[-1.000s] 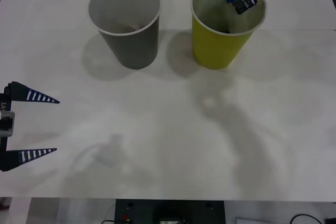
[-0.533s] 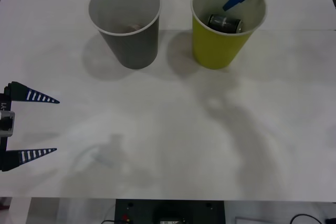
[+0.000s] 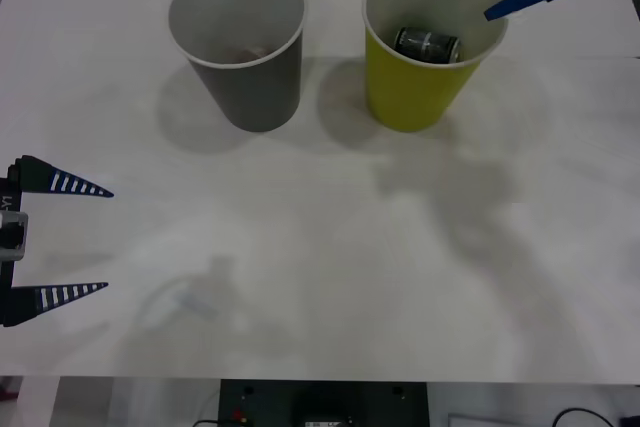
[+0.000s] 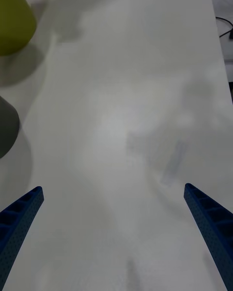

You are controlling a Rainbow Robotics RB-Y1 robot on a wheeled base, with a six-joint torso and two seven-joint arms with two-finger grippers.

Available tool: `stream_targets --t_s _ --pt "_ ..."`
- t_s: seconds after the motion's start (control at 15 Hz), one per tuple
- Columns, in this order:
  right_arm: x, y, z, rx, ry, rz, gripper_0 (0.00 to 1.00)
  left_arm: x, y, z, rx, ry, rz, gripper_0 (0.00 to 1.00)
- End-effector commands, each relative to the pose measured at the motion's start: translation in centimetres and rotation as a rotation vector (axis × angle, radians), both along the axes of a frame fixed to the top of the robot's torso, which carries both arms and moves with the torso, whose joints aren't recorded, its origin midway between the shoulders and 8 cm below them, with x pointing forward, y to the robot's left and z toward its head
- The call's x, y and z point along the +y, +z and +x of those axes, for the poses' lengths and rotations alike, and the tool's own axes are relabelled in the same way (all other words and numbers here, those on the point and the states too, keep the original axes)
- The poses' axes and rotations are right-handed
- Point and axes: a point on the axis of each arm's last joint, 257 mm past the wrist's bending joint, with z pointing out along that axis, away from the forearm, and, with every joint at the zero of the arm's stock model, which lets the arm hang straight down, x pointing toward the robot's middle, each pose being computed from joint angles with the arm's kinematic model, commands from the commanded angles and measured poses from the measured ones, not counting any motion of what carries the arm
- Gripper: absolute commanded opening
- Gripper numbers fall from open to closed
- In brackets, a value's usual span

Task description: Put the can into the green bin and the plastic bottle into the gray bin

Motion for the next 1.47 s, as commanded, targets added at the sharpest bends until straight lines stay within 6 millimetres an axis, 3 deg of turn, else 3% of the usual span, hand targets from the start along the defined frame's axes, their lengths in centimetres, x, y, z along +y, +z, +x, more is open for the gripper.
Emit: stream_targets --t_s 0.07,0.33,0.67,1.13,1.47 --pt "-1.8 0.0 -3.0 -0.009 0.035 0.022 1.00 0.0 0.0 0.0 0.000 0.000 0.000 1.00" --pt "-4.1 -1.2 -6.8 -0.061 0.105 0.011 1.00 0.0 0.0 0.0 0.000 0.000 0.000 1.00" --pt "-6.7 -4.8 -10.6 -0.069 0.225 -0.025 1.00 0.0 0.0 0.0 0.000 0.000 0.000 1.00" --pt "-9.9 -10.4 -13.5 -0.133 0.332 -0.121 1.00 0.0 0.0 0.0 0.000 0.000 0.000 1.00" --pt "-10.9 -13.8 -14.9 -0.194 0.398 -0.195 1.00 0.0 0.0 0.0 0.000 0.000 0.000 1.00"
